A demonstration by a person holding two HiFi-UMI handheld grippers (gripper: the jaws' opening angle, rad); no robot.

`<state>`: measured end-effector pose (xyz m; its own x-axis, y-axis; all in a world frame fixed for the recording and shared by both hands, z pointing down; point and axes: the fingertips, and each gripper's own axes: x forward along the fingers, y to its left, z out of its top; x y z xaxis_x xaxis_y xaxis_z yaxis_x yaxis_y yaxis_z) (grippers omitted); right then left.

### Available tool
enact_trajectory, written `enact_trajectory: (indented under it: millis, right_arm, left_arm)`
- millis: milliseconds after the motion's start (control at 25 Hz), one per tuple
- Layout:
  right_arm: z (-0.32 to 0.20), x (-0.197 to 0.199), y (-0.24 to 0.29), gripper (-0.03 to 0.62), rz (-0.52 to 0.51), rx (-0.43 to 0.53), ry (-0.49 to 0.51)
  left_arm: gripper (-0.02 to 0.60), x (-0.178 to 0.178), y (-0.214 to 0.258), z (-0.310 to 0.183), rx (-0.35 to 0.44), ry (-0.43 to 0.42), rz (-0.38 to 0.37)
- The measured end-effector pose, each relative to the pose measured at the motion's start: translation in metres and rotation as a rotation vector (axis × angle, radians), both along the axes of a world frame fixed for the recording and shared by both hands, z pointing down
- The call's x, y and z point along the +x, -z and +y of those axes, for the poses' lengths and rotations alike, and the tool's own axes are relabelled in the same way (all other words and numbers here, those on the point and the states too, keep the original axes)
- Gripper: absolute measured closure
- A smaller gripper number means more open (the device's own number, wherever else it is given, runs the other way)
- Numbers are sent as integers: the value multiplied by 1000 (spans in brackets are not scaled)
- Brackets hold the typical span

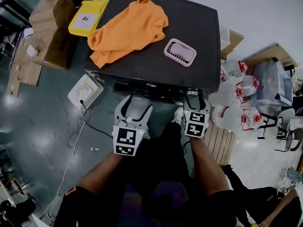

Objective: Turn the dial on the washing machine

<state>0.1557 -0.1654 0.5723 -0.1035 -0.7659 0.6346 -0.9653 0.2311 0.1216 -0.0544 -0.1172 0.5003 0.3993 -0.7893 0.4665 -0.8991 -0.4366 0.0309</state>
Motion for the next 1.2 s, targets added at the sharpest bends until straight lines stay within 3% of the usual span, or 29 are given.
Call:
enact_trajectory:
  millis: [120, 400, 560, 760, 1040, 1120, 1200]
  right_arm:
    - [-1, 3, 0, 328, -47, -5, -14]
    - [0, 8, -1, 330, -434, -50, -88]
    - [-1, 10, -1, 329, -556, -68, -101]
    - [-1, 8, 0, 321, -467, -56, -79]
    - [2, -3, 0, 289, -133, -13, -14]
    - [0, 0, -2, 294, -105, -22, -29]
    - [0, 3, -3, 322, -151, -29, -47]
  left_arm:
    - [278, -2, -1, 1, 0, 5, 4]
    - [278, 0, -3, 1, -11, 4, 14]
    - [278, 4, -3, 0, -14, 1, 18]
    - [278, 6, -2, 0, -11, 2, 12]
    - [278, 3, -2, 2, -8, 10, 3]
    - [278, 3, -2, 2, -7, 12, 4]
    - [278, 3, -2, 2, -8, 12, 4]
